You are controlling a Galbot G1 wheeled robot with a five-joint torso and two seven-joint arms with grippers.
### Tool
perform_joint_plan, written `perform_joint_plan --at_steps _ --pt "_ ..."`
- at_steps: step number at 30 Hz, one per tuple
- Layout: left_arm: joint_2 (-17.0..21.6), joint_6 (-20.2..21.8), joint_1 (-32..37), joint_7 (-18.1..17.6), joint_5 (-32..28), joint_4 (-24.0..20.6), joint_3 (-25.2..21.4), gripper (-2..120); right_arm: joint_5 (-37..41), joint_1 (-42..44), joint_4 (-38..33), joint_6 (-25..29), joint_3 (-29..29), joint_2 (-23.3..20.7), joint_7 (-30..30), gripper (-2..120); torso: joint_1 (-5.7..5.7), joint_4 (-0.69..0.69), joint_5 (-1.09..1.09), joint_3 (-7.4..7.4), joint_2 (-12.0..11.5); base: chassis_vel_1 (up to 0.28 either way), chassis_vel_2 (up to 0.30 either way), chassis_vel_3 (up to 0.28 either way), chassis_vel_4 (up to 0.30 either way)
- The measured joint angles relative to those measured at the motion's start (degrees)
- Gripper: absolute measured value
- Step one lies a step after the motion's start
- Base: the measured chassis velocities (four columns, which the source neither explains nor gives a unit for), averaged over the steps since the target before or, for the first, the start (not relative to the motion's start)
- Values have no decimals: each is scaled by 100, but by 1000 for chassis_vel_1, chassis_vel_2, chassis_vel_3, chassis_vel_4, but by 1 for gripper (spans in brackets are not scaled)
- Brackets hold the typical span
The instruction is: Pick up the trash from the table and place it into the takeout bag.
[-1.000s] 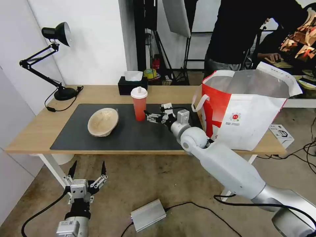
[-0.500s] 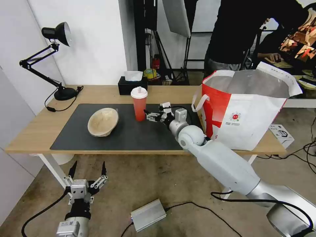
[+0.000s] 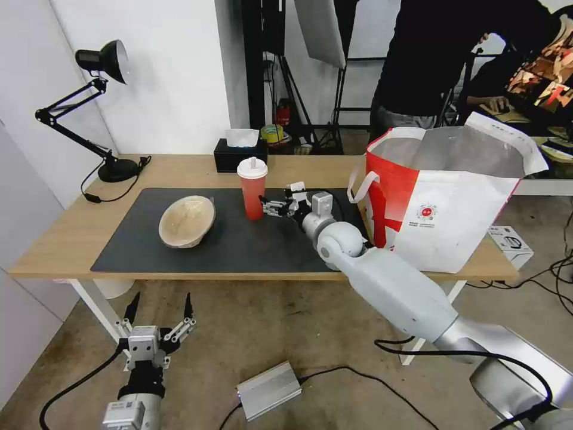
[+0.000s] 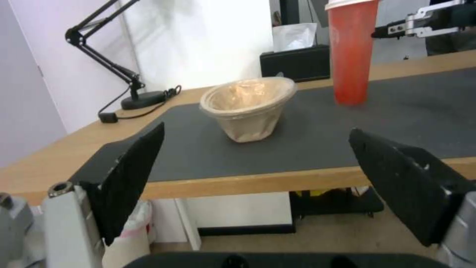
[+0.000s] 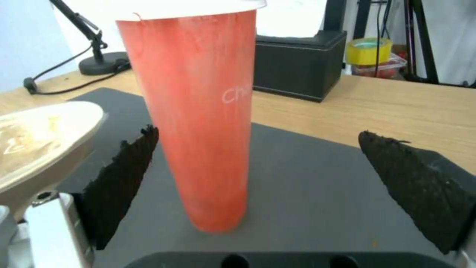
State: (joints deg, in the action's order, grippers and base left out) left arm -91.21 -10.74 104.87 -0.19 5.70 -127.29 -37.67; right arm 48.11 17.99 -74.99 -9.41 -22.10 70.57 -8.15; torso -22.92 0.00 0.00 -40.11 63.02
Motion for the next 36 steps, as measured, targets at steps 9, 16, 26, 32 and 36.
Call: perform_joint_plan --at_steps 9,16,26,32,36 --pt "1 0 -29 -1 -11 44 -4 100 -27 -75 215 52 -26 134 51 100 0 0 0 0 1 0 0 0 0" --pt "2 0 -35 -2 -13 61 0 100 -51 -113 354 92 -33 227 76 100 0 0 0 0 1 0 0 0 0" --pt "1 -1 -51 -2 -19 79 4 100 -55 -107 328 97 -87 308 71 100 0 0 0 0 0 0 0 0 0" --pt "1 -5 -51 -2 -21 81 4 100 -57 -107 337 95 -95 335 68 100 0 0 0 0 0 0 0 0 0" --pt "0 -8 -52 -3 -22 83 13 100 -57 -130 388 94 -101 365 69 100 0 0 0 0 1 0 0 0 0"
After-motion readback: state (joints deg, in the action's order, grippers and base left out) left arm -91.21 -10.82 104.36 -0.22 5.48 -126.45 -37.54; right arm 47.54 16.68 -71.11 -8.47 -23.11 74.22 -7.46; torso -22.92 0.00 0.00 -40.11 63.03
